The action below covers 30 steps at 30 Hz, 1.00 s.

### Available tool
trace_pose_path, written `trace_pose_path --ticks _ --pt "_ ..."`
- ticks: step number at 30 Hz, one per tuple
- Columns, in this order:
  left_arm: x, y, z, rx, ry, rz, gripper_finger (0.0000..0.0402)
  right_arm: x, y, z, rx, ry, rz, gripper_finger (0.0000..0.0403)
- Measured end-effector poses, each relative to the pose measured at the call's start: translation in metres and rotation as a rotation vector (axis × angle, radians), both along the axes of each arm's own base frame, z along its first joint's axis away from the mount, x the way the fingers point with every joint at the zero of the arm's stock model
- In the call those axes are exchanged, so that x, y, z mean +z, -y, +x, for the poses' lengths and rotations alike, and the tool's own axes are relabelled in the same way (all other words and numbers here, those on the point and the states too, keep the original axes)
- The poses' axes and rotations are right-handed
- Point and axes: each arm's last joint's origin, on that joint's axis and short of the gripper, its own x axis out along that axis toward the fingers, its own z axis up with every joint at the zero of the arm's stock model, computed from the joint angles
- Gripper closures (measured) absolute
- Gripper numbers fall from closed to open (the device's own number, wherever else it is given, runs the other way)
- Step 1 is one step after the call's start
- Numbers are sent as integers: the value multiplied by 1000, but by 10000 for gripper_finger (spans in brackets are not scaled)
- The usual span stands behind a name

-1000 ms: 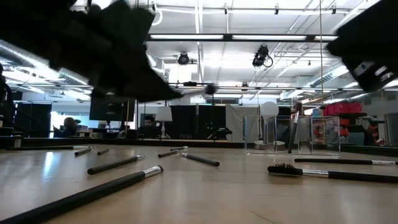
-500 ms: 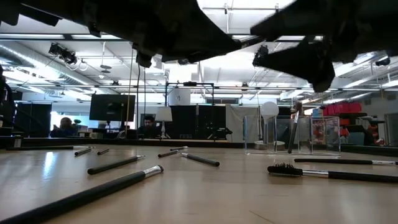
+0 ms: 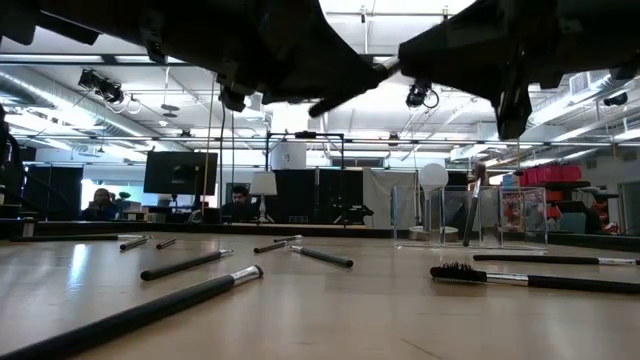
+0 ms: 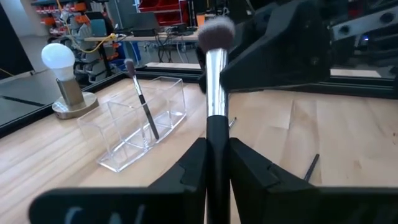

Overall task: Put items in baskets/containers
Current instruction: Put the black blush brush into the transparent organizer

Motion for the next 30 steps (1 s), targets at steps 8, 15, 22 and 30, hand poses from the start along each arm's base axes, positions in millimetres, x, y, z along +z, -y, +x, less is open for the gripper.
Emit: trace_pose_path --ticks 8,15,22,30 --pt "-2 -4 3 -39 -12 -29 303 3 0 -1 7 -12 -60 399" --pt "-9 -7 5 -92 -76 -34 260 1 0 -1 14 -43 -79 401" --pt "-17 -13 5 -57 -101 -149 335 -5 -9 -9 51 -105 -111 387" --pt "-32 -19 13 -126 -131 -292 301 21 -21 -36 148 -184 -129 334"
